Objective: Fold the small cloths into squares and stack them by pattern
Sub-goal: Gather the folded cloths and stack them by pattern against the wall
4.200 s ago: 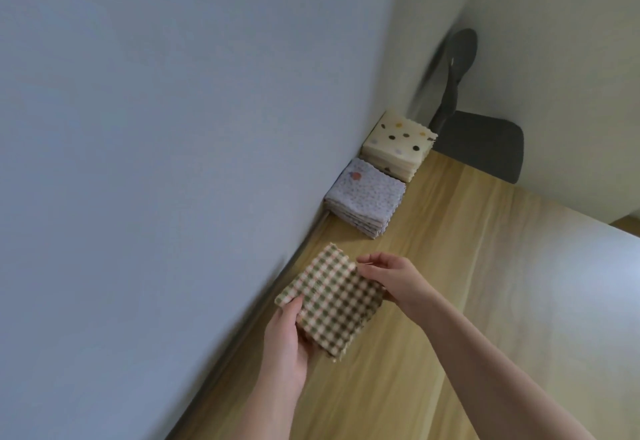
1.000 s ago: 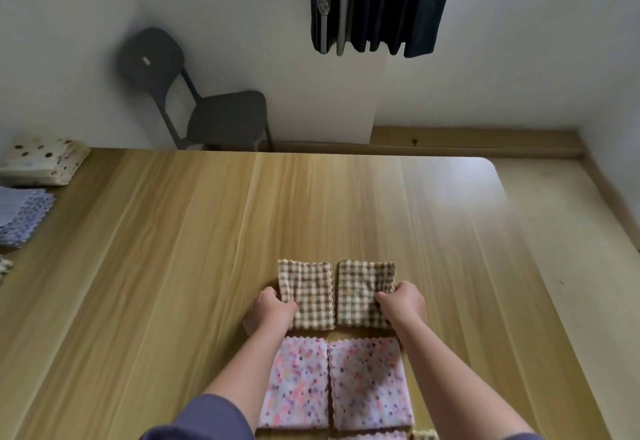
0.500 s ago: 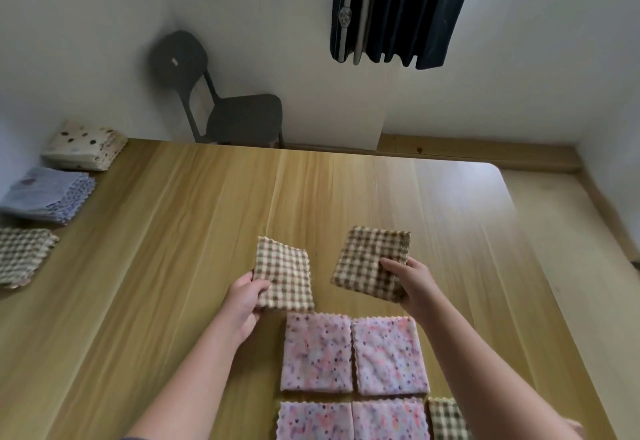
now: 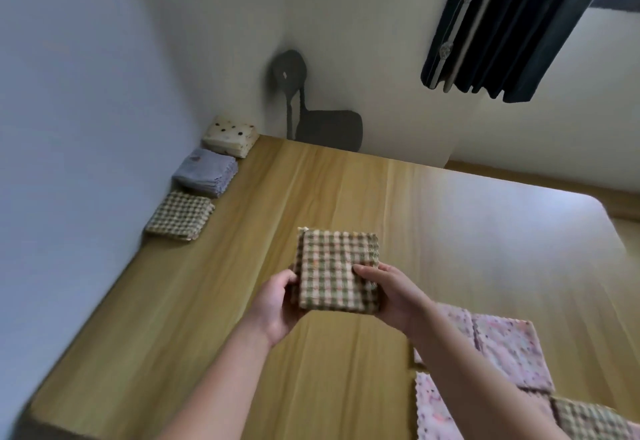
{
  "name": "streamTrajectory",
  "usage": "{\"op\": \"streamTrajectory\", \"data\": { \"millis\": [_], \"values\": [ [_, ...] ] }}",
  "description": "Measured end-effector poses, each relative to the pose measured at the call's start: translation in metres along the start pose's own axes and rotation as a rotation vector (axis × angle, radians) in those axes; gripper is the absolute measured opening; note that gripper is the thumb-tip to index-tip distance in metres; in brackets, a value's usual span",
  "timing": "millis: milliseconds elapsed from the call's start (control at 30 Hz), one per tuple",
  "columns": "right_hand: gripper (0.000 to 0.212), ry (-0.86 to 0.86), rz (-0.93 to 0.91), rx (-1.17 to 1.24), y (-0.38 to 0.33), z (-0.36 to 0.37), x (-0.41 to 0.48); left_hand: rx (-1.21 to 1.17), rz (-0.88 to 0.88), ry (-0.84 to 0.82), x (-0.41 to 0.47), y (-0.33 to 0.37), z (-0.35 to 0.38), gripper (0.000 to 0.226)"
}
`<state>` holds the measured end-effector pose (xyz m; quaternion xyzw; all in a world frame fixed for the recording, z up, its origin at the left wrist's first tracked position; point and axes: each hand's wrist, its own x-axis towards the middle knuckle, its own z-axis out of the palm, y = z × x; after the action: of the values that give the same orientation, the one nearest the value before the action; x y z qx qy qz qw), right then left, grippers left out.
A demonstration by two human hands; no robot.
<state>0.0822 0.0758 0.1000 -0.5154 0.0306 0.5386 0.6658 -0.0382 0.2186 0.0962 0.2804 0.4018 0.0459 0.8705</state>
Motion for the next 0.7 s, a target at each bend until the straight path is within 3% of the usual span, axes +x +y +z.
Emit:
{"op": "streamTrajectory", "data": {
  "millis": [133, 267, 700],
  "values": [
    [0.029, -0.031, 0.048, -0.046, 0.038, 0.081, 0.017, -0.018, 0.036, 0.003, -0.037, 0.04, -0.07, 0.038],
    [0.029, -0.028, 0.055, -0.095, 0.057, 0.135, 0.032, -0.063, 0.064, -0.011, -0.058, 0.069, -0.115, 0.038],
    [0.02, -0.039, 0.041, -0.188, 0.056, 0.18, 0.101, -0.025, 0.202, 0.065, -0.036, 0.109, -0.145, 0.03]
  ]
}}
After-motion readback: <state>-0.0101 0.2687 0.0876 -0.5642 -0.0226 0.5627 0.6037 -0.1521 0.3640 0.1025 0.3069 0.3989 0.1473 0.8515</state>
